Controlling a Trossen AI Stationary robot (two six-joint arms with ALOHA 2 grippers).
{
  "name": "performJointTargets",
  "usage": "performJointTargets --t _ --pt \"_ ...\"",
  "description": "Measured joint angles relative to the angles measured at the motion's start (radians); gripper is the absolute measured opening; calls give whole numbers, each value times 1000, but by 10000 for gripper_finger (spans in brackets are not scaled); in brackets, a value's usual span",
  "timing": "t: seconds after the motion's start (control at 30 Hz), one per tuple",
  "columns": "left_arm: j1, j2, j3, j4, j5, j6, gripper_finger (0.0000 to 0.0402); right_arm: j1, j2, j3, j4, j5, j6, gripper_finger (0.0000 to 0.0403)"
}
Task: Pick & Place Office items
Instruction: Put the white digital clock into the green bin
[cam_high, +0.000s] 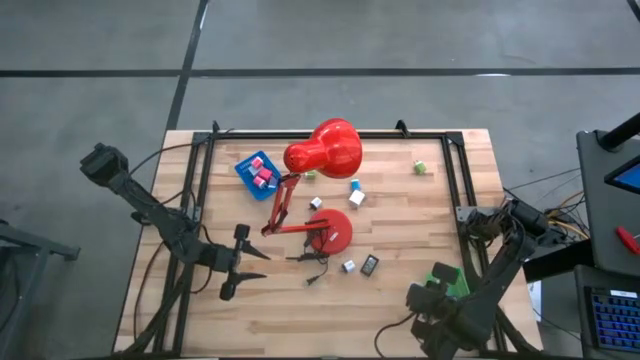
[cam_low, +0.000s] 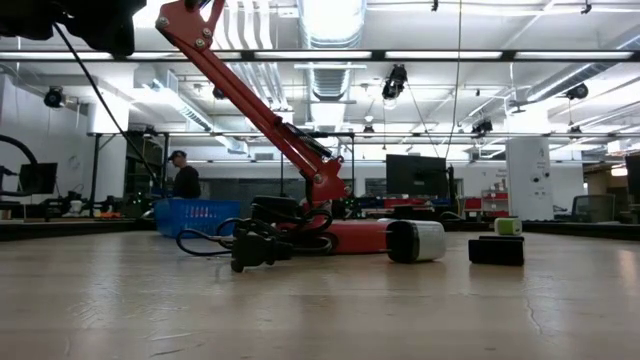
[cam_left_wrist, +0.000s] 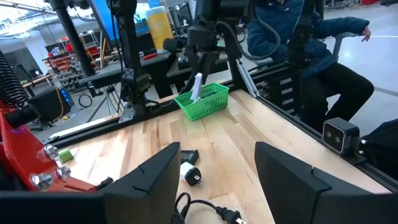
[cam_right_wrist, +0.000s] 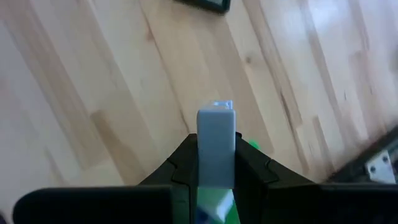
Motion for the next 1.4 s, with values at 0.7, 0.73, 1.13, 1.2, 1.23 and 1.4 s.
performJointTargets --t 0.7,0.73,1.13,1.2,1.23,1.4 --pt "0 0 -5 0 0 -12 209 57 22 -45 -86 -387 224 56" --pt "0 0 -5 0 0 -12 209 55 28 -53 -85 -402 223 56" --pt "0 0 -7 -1 0 -20 209 48 34 -86 90 -439 191 56" --pt "0 0 -7 -3 0 -20 209 48 35 -101 103 -440 194 56" --pt "0 0 -8 -4 0 -20 209 48 35 -108 101 -438 198 56" --pt "0 0 -8 -5 0 -23 209 48 35 -117 92 -441 208 56"
